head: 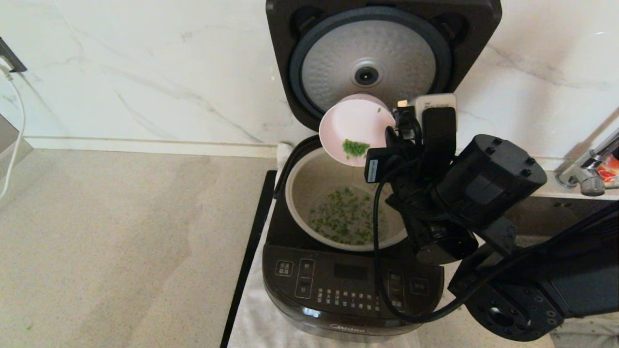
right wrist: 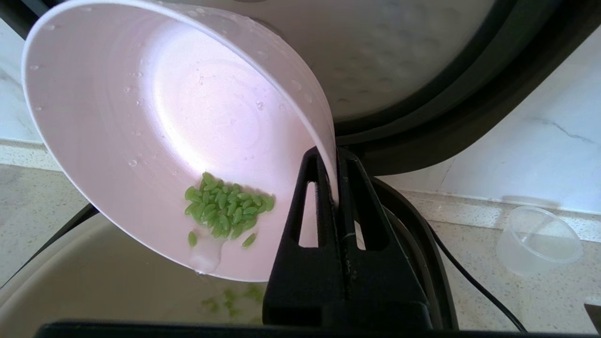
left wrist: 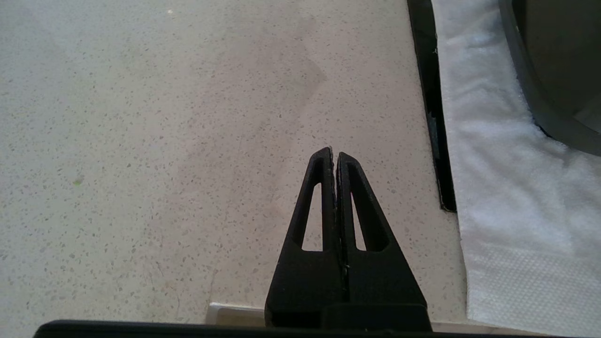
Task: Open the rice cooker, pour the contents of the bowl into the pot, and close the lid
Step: Pour the water from the bowl into the rice cooker
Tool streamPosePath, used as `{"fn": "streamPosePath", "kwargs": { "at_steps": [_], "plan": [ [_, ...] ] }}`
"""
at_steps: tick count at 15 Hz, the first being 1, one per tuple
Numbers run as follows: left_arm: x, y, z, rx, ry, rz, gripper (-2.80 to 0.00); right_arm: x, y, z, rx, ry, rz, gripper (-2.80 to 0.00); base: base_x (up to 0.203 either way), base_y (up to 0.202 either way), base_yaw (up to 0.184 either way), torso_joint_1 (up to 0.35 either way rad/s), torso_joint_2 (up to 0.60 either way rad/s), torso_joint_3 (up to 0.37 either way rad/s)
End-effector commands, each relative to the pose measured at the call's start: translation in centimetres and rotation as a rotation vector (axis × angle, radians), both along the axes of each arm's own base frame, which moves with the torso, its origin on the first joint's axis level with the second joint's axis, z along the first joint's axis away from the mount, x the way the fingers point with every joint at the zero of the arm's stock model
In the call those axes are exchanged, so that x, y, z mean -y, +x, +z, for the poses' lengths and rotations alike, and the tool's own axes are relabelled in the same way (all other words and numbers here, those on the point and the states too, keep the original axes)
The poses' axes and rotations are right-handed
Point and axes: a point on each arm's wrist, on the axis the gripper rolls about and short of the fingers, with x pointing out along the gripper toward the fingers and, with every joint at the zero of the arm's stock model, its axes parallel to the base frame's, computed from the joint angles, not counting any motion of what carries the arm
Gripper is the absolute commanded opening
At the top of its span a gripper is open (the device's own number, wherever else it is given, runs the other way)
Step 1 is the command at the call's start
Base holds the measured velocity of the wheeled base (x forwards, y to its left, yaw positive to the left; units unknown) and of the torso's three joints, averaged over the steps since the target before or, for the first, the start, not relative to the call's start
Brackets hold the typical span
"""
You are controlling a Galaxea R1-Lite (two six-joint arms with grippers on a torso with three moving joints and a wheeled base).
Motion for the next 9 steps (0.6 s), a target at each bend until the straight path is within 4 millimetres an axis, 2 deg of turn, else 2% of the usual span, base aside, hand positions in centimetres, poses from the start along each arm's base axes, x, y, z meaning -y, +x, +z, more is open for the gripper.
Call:
{"fn": "streamPosePath", "kwargs": {
  "at_steps": [1,9],
  "plan": [
    [0.0,0.0,0.0,0.000,0.000,0.000,-2.80,-0.3,-0.2,-0.1,0.001,0.001,0.006,-2.80,0.000,0.000,0.000,0.000,0.00,0.000],
    [0.0,0.0,0.0,-0.001,0.000,-0.001,-2.80,-1.4,0.4,-0.2,0.012,-0.058,-0.025,-2.80,0.000,0.000,0.000,0.000,0.00,0.000]
  ]
}}
